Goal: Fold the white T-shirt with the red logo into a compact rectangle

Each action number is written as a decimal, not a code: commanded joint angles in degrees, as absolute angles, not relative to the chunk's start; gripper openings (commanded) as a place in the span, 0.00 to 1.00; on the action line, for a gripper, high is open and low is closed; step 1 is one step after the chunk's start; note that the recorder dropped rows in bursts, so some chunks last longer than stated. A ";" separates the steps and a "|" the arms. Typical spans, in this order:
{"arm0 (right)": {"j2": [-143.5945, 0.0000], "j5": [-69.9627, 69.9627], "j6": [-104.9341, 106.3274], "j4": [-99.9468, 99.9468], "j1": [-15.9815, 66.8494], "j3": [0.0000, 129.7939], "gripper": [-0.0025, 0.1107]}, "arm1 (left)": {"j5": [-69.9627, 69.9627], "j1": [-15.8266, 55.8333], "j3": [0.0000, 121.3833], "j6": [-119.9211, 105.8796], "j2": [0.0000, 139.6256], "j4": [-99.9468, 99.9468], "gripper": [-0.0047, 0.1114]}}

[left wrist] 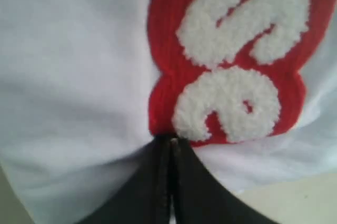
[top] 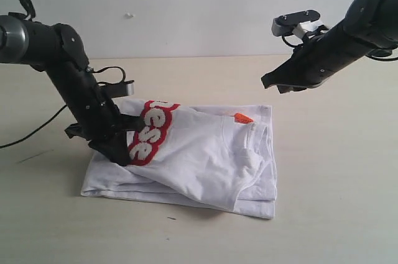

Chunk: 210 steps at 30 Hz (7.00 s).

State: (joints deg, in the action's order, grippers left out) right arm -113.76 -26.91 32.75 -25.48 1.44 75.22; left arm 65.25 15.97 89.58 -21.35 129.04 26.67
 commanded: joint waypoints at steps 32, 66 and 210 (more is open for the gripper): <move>-120.92 -30.85 40.20 -25.28 7.30 75.29 0.02 | 69.96 9.79 89.23 -32.77 115.87 42.72 0.35; -97.33 -19.29 38.29 -23.97 7.17 75.19 0.02 | 63.27 2.07 85.87 -32.77 95.70 42.54 0.18; -31.79 -4.60 32.88 -29.99 7.28 35.04 0.02 | 21.78 1.70 0.00 1.42 0.00 -5.95 0.04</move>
